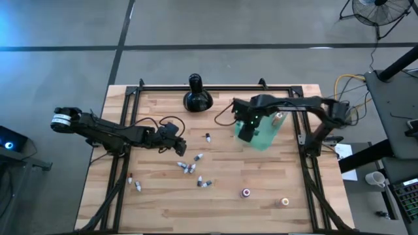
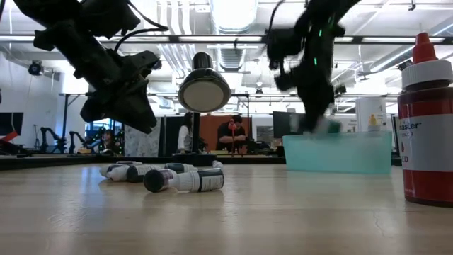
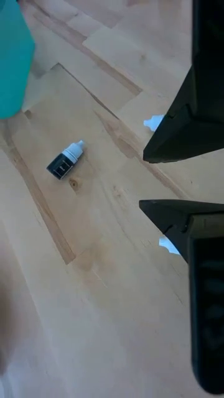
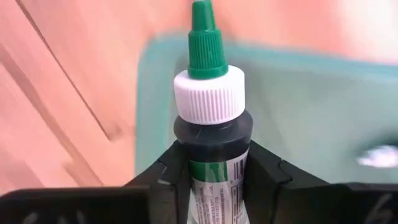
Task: Pick & Place food coloring
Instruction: Put the large green food coloring bottle into the green bin
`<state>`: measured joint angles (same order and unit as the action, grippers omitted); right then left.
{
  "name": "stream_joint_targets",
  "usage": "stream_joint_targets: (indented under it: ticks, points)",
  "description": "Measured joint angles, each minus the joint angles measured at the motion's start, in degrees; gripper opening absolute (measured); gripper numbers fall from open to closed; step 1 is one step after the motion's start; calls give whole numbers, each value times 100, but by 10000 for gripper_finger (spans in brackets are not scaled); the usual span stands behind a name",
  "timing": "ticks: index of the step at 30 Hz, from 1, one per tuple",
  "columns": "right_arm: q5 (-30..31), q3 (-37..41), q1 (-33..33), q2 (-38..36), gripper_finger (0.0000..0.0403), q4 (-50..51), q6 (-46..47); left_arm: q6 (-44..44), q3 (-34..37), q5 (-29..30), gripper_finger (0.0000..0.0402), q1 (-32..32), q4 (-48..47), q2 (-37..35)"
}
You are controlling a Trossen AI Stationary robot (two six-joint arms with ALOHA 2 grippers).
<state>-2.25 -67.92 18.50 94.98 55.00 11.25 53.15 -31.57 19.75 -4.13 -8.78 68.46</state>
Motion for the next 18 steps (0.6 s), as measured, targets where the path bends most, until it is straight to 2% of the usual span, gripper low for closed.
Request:
stream_joint_targets:
  ticks: [4, 8, 12, 18]
  points:
    - [9, -259, -312, -837, 110, -519, 973, 1, 0, 0, 80, 1, 15, -1]
    - [-605, -201, -958, -1208, 112, -1427, 1899, 1, 0, 7, 80, 1, 22, -1]
    - [-1082, 75, -1506, -887, 112, -1366, 2915, -1, 0, 94, 80, -1, 24, 0]
    - [-1110, 248, -2134, 68, 135, -1385, 3570, -71, 0, 125, 80, -1, 39, -1]
